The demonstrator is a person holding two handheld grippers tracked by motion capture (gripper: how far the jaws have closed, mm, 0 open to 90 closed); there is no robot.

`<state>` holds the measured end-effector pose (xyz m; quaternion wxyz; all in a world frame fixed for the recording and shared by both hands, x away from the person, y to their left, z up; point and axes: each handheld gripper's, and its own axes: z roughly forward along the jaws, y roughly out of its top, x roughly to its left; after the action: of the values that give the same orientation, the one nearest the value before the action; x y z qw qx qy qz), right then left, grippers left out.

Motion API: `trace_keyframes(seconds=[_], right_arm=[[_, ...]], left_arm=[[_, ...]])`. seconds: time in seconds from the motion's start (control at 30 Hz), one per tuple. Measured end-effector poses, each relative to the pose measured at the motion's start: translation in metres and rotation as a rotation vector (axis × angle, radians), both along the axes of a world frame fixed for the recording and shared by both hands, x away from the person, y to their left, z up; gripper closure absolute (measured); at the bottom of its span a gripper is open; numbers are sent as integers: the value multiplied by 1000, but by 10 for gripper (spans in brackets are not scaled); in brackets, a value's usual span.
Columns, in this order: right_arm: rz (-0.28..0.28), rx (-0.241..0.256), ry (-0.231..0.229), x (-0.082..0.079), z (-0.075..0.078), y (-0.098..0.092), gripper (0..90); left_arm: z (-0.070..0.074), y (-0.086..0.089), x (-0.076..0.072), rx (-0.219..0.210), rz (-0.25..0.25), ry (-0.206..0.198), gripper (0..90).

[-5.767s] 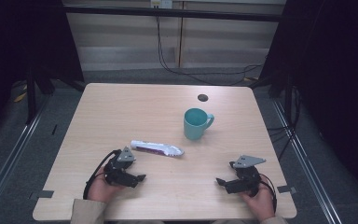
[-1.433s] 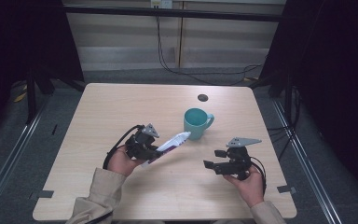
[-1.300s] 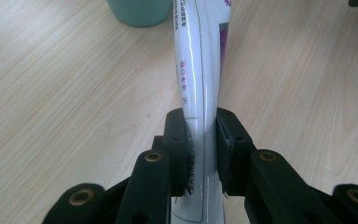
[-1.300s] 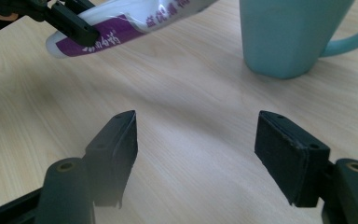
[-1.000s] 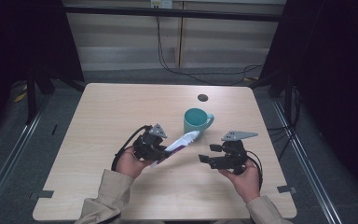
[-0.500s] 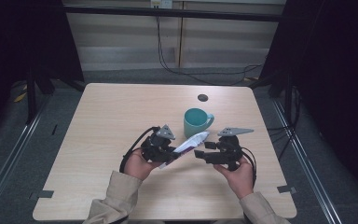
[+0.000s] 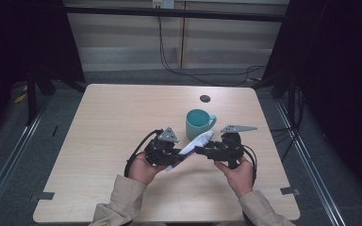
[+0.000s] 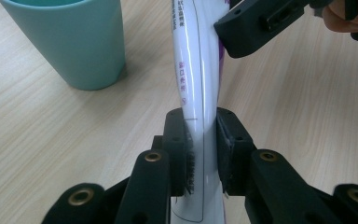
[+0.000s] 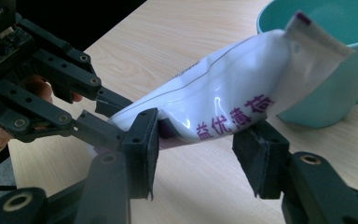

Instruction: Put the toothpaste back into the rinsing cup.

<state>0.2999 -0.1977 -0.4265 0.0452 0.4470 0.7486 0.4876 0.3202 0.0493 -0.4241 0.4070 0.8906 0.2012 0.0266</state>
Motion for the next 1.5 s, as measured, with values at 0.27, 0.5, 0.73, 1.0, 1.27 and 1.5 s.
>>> trace_keyframes(seconds=[0.27,0.5,0.73,1.0,1.27,1.5], right_arm=[[-25,112,5,2,6,-4,630],[-41,213,19,5,10,-6,740],[-23,179,-26,3,21,-2,777],[-24,126,-79,4,31,-7,782],[-48,77,-125,6,42,-18,783],[-47,57,-152,8,49,-20,783]], left_arm=[[-3,-4,-2,-15,2,1,749],[-5,-13,-5,-25,-21,17,712],[-6,-12,-5,-66,-13,18,665],[-11,-2,-7,-52,1,-1,427],[-30,14,-8,-2,38,-9,247],[-45,27,-11,18,58,1,214]])
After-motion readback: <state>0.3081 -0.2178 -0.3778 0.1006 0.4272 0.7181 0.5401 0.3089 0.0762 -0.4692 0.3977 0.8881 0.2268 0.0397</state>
